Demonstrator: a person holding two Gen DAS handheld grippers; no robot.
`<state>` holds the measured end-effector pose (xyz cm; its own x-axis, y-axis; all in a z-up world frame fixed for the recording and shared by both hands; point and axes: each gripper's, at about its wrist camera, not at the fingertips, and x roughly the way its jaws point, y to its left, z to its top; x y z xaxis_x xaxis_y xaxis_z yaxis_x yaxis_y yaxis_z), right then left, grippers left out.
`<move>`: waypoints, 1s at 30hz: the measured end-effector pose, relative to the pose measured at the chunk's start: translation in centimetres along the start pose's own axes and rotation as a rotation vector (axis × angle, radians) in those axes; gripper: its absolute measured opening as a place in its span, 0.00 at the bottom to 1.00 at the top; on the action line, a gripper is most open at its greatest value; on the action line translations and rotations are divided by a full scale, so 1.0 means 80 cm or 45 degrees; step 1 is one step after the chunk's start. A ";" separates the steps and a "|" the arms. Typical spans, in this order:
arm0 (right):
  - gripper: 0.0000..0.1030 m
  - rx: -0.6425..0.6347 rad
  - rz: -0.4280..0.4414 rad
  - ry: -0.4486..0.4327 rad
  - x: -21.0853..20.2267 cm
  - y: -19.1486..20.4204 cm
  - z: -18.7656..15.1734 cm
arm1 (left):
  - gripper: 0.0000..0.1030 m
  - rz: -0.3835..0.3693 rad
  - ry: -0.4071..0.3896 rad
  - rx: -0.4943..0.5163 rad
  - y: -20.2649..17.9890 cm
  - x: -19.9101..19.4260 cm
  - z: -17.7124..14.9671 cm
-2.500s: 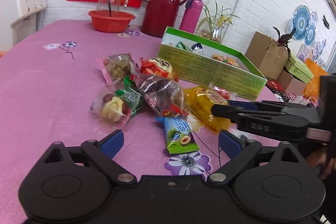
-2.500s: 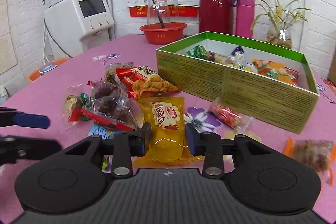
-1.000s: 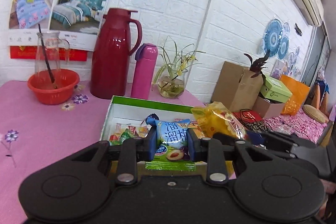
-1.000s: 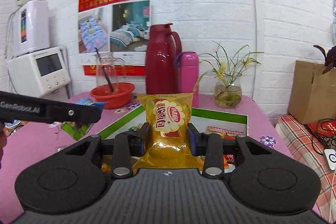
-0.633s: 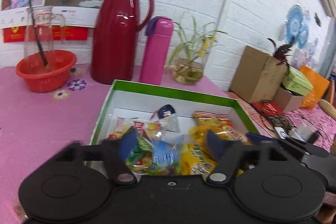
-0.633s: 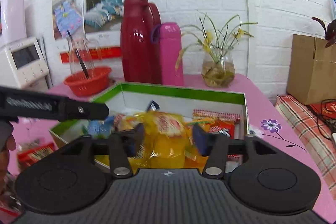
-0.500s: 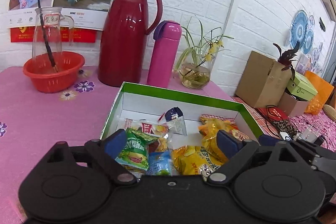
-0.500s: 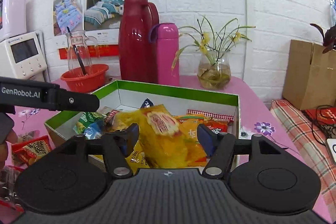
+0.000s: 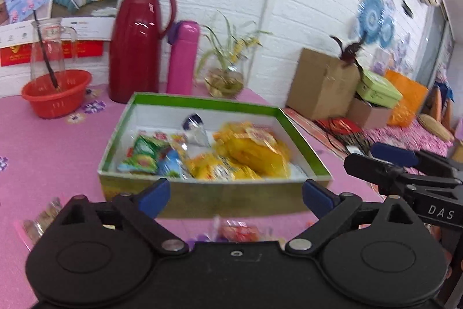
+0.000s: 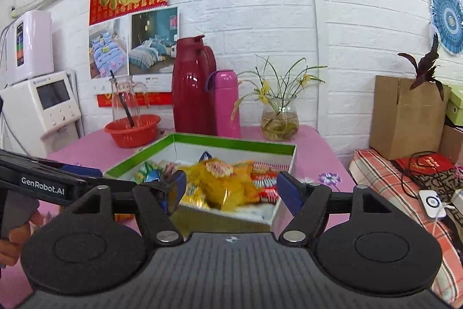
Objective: Organize snacks
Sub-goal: 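Grasp a red candy stick with the left tool while the right grasps an orange-ended packet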
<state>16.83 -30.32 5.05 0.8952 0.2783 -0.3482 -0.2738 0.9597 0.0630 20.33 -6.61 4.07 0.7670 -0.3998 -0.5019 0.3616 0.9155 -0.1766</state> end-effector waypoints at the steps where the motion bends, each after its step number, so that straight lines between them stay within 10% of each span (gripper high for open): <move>1: 1.00 -0.016 -0.011 0.024 -0.002 0.000 -0.008 | 1.00 -0.002 0.015 0.016 -0.004 0.003 -0.005; 24: 0.90 0.085 -0.015 0.362 0.047 -0.029 -0.077 | 1.00 0.108 0.234 0.170 -0.015 0.114 -0.051; 30: 0.77 0.091 -0.003 0.355 0.037 -0.027 -0.077 | 0.55 0.089 0.209 0.196 -0.020 0.112 -0.051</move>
<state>17.93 -31.84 -1.91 0.7617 0.2639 -0.5918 -0.2374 0.9635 0.1241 24.50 -11.47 -3.58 0.7010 -0.3115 -0.6416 0.3969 0.9178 -0.0120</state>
